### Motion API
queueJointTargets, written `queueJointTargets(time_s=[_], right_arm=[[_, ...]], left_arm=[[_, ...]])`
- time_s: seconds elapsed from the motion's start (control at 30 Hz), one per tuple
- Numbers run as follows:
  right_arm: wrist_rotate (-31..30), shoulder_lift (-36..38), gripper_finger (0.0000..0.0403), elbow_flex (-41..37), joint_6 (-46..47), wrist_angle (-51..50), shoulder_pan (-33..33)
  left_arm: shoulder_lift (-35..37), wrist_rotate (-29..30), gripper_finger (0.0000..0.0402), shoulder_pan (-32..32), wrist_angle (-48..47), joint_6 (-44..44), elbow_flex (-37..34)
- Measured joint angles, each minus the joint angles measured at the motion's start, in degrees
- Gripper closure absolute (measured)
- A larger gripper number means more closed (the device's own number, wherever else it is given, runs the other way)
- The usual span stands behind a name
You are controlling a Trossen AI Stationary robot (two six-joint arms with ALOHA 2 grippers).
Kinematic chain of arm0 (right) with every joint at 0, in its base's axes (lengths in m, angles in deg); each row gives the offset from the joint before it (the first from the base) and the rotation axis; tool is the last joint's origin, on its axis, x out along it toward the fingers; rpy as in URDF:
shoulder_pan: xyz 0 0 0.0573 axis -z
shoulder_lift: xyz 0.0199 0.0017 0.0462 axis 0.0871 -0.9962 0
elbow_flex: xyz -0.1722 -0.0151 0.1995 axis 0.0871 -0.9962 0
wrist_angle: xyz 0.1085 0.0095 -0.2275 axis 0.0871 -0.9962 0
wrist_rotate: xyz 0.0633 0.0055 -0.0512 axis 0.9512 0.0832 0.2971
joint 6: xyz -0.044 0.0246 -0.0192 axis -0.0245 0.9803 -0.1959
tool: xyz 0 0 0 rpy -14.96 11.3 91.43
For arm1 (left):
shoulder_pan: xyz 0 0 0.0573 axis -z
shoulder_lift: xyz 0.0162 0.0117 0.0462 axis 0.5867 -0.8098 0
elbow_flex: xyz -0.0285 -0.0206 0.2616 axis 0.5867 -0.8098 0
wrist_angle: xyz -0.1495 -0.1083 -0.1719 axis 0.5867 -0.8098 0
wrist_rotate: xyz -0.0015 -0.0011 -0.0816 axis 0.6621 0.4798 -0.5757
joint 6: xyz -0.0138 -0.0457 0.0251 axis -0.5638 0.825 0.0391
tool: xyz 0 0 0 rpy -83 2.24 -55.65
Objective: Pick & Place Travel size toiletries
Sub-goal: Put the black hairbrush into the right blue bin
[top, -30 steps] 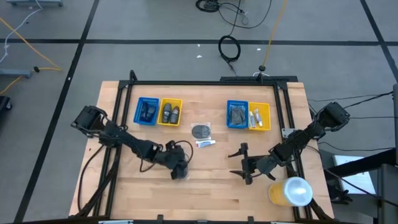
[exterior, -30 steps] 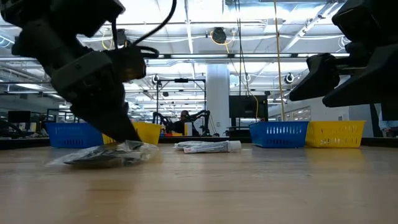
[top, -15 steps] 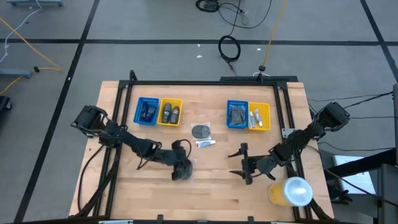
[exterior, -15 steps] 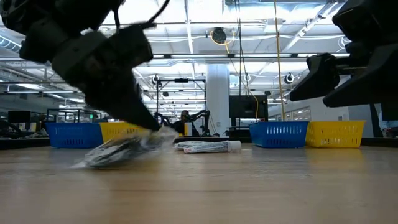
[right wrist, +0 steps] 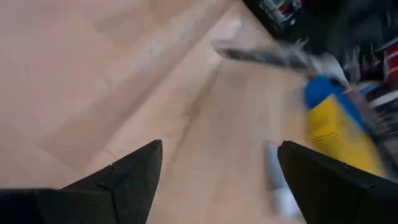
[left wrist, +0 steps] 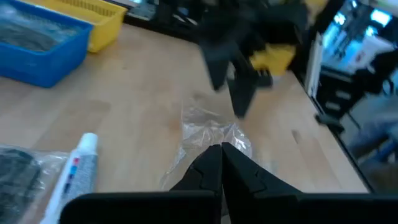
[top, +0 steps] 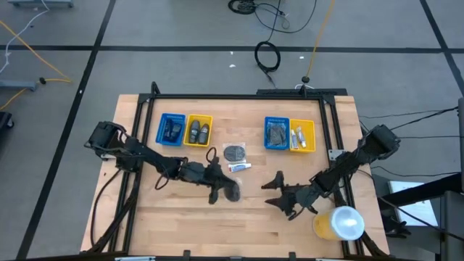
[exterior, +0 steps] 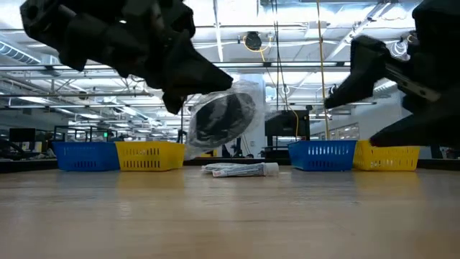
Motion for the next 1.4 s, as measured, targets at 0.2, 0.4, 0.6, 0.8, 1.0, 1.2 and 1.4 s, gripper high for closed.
queueJointTargets(time_s=[0.2,0.4,0.6,0.8,1.0,1.2,1.4], right_arm=[[-8.43,-8.42,0.0122,8.69,-26.26,0.37,0.74],[-10.43,-14.79,0.0164,15.37,-47.04,1.08,3.17],[-10.28,-17.46,0.0198,16.48,-63.57,9.33,5.70],[-5.52,-17.97,0.0234,16.48,-70.04,12.31,8.10],[0.96,-17.94,0.0299,16.48,-61.55,12.08,9.20],[1.65,-17.94,0.0374,16.46,-57.59,11.59,9.16],[-5.54,-17.92,0.0397,16.45,-45.88,12.08,8.79]], left_arm=[[0.00,-2.81,0.0397,-3.01,-0.01,3.89,0.94],[0.00,-2.84,0.0400,-3.76,0.08,5.59,1.10],[0.00,-2.97,0.0399,-3.70,0.43,5.60,1.10],[0.00,-2.79,0.0391,-3.70,1.03,6.08,1.10],[0.00,-1.09,0.0400,-3.70,2.15,6.38,1.10],[0.00,-0.72,0.0361,-3.70,3.00,5.95,1.10],[1.24,-5.38,0.0304,-3.40,0.57,5.15,1.06]])
